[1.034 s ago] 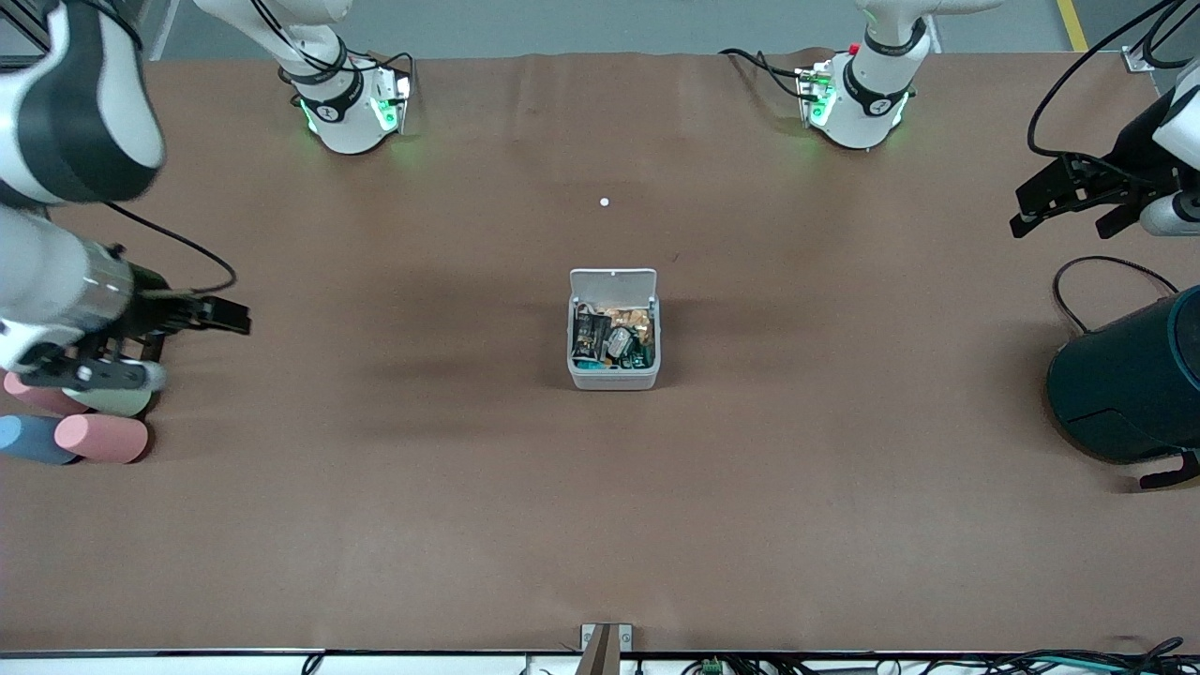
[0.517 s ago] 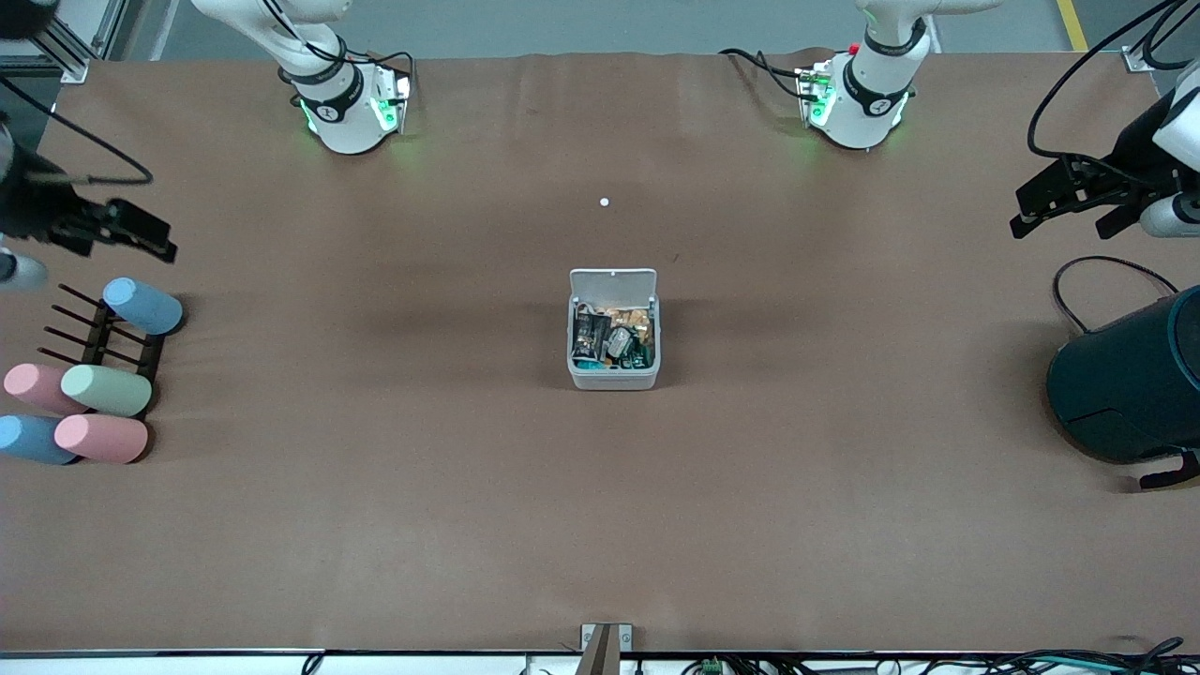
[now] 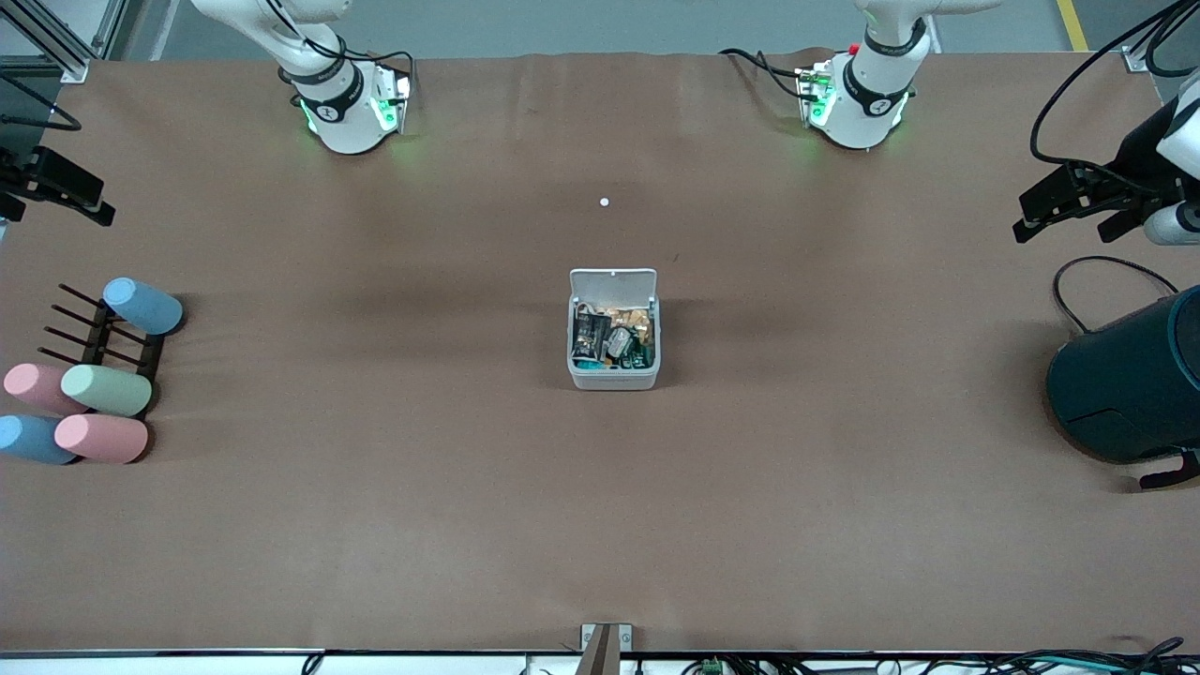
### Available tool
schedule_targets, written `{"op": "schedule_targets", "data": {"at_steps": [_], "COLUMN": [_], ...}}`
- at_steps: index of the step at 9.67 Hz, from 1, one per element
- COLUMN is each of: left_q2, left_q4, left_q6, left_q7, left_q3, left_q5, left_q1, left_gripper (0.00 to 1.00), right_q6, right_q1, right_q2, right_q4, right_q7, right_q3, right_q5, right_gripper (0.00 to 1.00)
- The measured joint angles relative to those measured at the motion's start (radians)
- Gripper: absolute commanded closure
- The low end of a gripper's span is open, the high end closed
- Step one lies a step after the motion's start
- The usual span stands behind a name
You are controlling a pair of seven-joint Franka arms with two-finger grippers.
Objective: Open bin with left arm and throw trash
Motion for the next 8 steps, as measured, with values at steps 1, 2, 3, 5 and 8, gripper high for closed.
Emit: {"op": "schedule_targets", "data": {"at_steps": [1, 2, 3, 5, 8], "left_q2": [0.0, 0.0, 0.0, 0.002, 0.002], "left_q4": [0.0, 0.0, 0.0, 0.001, 0.024], "left_q6": [0.0, 0.0, 0.0, 0.0, 0.0], "left_q7": [0.001, 0.001, 0.001, 0.001, 0.001], "left_q3": [0.0, 0.0, 0.0, 0.0, 0.0], "left_q5": [0.002, 0.003, 0.005, 0.027, 0.033], "left_q1": [0.0, 0.0, 0.0, 0.0, 0.0], "left_gripper": [0.0, 0.0, 0.0, 0.0, 0.0], "right_q6": [0.001, 0.004, 0.016, 0.029, 0.03], "right_q1": [0.01, 0.019, 0.022, 0.022, 0.022], "right_q2": [0.003, 0.004, 0.005, 0.005, 0.005], "right_q4": [-0.011, -0.028, -0.048, -0.071, -0.071], "right_q7": [0.0, 0.0, 0.0, 0.0, -0.001], "right_q3": [0.0, 0.0, 0.0, -0.007, -0.009], "right_q5": [0.0, 0.0, 0.0, 0.0, 0.0], "right_gripper": [0.0, 0.0, 0.0, 0.0, 0.0]}}
